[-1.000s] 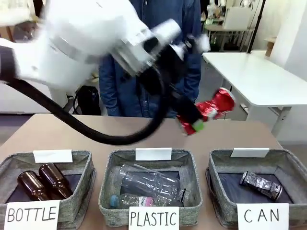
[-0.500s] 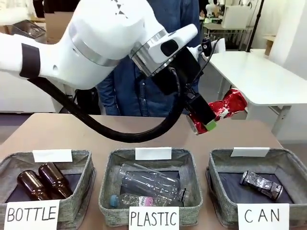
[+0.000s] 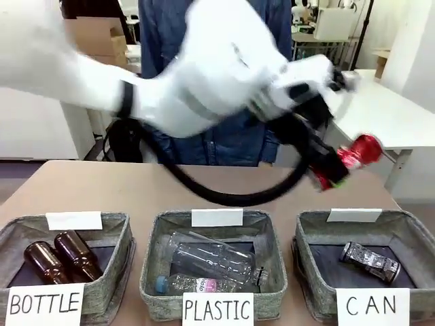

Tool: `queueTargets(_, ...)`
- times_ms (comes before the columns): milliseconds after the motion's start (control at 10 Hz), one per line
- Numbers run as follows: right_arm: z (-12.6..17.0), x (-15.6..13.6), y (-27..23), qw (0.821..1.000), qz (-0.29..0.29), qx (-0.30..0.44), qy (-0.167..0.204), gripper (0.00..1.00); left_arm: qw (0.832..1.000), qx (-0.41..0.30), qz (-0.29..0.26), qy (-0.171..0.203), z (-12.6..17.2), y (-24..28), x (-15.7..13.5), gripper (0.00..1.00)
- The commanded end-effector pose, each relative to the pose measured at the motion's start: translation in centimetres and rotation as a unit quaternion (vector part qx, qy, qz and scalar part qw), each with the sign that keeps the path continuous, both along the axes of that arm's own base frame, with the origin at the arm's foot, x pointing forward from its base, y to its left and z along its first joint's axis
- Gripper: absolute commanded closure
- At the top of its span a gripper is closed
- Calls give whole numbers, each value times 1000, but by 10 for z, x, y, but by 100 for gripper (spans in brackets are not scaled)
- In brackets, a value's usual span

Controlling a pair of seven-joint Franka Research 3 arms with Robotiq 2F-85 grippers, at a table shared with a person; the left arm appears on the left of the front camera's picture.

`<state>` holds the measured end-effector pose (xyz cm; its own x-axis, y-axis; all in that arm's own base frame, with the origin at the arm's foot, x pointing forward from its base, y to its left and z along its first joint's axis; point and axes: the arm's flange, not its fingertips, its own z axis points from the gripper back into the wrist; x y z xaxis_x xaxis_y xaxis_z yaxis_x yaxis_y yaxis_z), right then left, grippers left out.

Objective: Sort the can waste into the basket.
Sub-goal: Pick up the can waste from the table and place it in the right Fabric basket.

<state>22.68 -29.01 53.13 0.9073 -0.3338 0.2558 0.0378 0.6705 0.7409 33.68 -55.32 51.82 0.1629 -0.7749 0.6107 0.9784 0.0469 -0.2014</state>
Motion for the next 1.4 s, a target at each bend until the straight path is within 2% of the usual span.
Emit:
queueTargets(0, 6, -21, -20, 998, -54, 9, -7, 0, 997, 73, -3, -4, 2, -69, 28, 53)
queueTargets(100, 0, 0, 0, 1000, 0, 0, 0, 0, 995, 94, 3, -17, -5, -78, 28, 53)
queueTargets(500, 0, 0, 0, 1000, 0, 0, 0, 0, 993, 116, -7, -23, -15, -95, 18, 53)
queueTargets(600, 0, 0, 0, 1000, 0, 0, 0, 0, 992, 126, -13, -20, -16, -98, 16, 0)
queueTargets(1300, 0, 0, 0, 1000, 0, 0, 0, 0, 992, 123, -7, -25, -13, -90, 12, 0)
